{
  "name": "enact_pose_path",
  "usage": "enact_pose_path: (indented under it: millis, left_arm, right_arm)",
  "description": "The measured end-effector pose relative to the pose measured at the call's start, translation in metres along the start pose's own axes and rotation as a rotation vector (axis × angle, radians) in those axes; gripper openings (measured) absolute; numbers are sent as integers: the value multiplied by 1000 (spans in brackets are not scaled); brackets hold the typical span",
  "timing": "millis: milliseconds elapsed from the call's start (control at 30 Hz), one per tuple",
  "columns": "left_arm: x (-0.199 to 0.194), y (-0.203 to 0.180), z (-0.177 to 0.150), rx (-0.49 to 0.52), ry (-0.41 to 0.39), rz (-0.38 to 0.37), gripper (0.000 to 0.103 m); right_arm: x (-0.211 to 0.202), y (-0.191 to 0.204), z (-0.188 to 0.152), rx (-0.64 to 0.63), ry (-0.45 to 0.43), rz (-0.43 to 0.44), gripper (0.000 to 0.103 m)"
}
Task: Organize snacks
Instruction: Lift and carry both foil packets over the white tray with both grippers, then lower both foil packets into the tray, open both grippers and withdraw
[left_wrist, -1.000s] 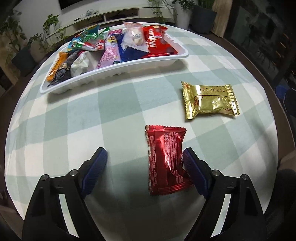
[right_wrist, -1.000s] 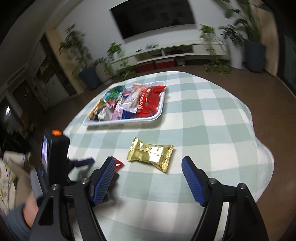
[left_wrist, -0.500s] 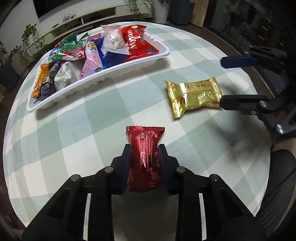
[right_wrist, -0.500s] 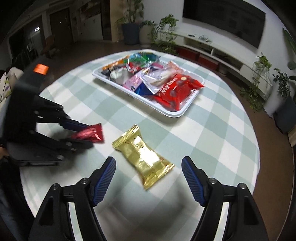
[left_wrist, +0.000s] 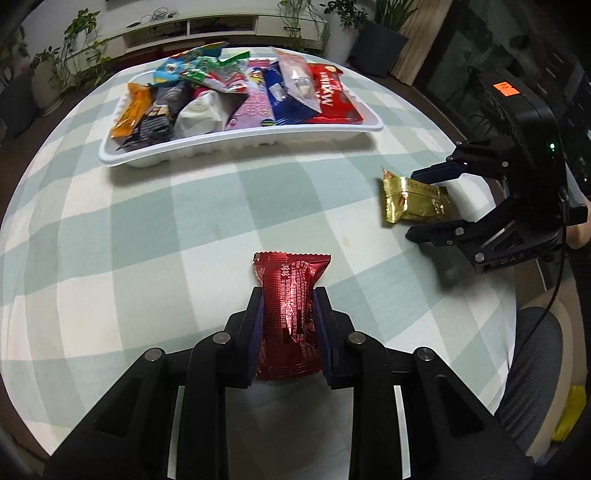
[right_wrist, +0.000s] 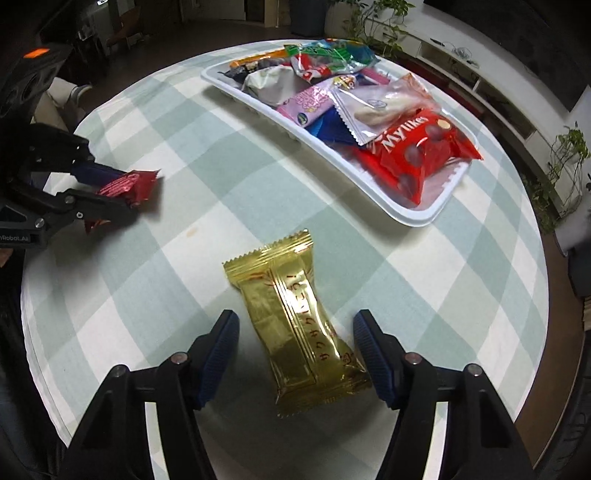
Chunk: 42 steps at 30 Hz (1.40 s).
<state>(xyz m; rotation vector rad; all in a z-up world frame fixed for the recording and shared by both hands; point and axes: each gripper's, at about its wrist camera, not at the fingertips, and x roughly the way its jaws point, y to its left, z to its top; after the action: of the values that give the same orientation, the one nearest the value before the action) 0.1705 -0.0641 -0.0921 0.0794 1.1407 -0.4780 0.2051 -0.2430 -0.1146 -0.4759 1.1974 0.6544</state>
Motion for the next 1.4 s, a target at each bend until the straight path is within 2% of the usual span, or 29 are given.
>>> enact_pose_path:
  millis: [67, 133, 200, 267, 433, 633, 767, 867, 1133, 1233, 1400]
  left_arm:
    - [-4, 6, -3, -15, -9, -10, 24]
    - [-6, 9, -4, -23, -21, -18, 24]
    - [-11, 12, -5, -34, -37, -31, 24]
    - [-16, 15, -6, -42, -49, -39, 23]
    - [-24, 19, -6, -69, -80, -60, 23]
    - [-39, 28, 9, -96, -127, -82, 24]
    - [-54, 35, 33, -93, -175, -79, 23]
    - [-65, 41, 58, -83, -218, -57, 24]
    - [-68, 79, 139, -99, -309, -5, 24]
    - [-56, 90, 161, -95, -308, 19, 24]
    - [-26, 101, 178, -68, -287, 37, 24]
  right_arm:
    - [-1, -1, 2, 21, 10, 7, 62]
    - [-1, 0, 4, 35, 17, 9, 54]
    - [-1, 3, 6, 56, 22, 0, 41]
    - [-4, 6, 5, 85, 21, -19, 34]
    - [-11, 18, -2, 182, -38, -3, 33]
    - [-40, 15, -2, 399, -200, 94, 33]
    - [-68, 3, 15, 516, -327, 148, 33]
    - [-83, -9, 33, 581, -392, 149, 33]
    - [-85, -45, 96, 651, -423, 93, 33]
    - [-71, -58, 117, 682, -406, 86, 33]
    - [-35, -76, 143, 722, -342, 56, 33]
